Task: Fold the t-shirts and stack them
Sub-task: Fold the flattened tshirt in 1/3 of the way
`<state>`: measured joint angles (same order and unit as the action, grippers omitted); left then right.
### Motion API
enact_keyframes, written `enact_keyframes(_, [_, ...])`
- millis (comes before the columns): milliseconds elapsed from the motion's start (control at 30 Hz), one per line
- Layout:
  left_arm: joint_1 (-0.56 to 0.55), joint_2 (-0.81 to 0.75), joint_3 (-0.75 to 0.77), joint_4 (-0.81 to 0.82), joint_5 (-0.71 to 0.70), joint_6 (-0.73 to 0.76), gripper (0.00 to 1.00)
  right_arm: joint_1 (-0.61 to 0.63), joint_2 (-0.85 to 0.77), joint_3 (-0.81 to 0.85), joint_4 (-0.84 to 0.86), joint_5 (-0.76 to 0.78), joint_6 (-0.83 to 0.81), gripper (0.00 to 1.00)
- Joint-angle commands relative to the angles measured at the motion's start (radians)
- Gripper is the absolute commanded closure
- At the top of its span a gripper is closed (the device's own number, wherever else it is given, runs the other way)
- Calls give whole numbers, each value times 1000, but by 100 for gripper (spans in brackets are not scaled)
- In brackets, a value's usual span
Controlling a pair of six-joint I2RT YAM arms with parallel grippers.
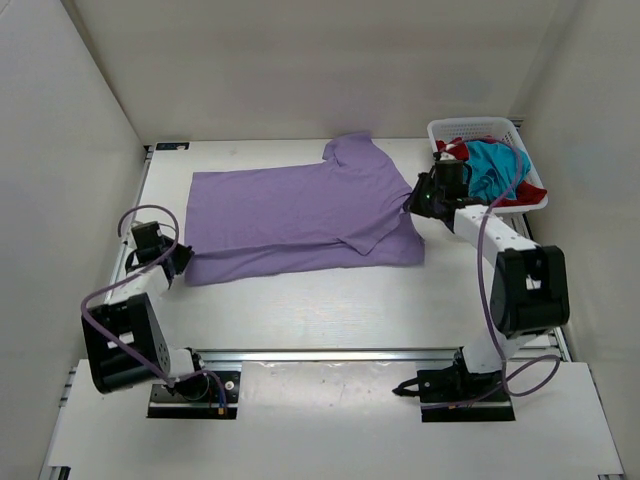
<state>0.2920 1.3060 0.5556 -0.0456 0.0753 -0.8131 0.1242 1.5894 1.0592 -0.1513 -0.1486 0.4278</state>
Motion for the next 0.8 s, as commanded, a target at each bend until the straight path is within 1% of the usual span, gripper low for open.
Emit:
enact_keyframes(0, [16, 53, 66, 35, -28, -3, 100, 9, 70, 105, 45, 24, -41, 100])
enact_keyframes(33, [16, 83, 72, 67, -23, -9, 100, 5, 101, 125, 39, 15, -46, 100])
enact_keyframes(200, [1, 157, 124, 84, -40, -8, 100, -12, 190, 200, 45, 15, -57, 100])
enact_keyframes(333, [-14, 214, 153, 133, -37, -11, 100, -25, 257, 248, 50, -3, -52, 100])
enact_keyframes(433, [-25, 265, 191, 119, -46, 9, 98, -34, 300, 280, 59, -6, -58, 99])
enact_keyframes(500, [-10, 297, 210, 108, -10, 6, 95, -34, 323, 298, 59, -9, -51, 100])
enact_keyframes(567, [4, 302, 205, 133, 26, 0, 90, -34, 336, 317, 62, -11, -51, 100])
enact_keyframes(633, [10, 289, 199, 125, 0, 3, 79, -34, 348, 327, 61, -17, -49, 100])
enact_keyframes(733, [22, 239, 190, 124, -2, -9, 69, -28, 360, 355, 62, -42, -44, 97])
enact_keyframes(767, [21, 205, 178, 127, -6, -5, 68, -24, 359, 364, 68, -49, -40, 94])
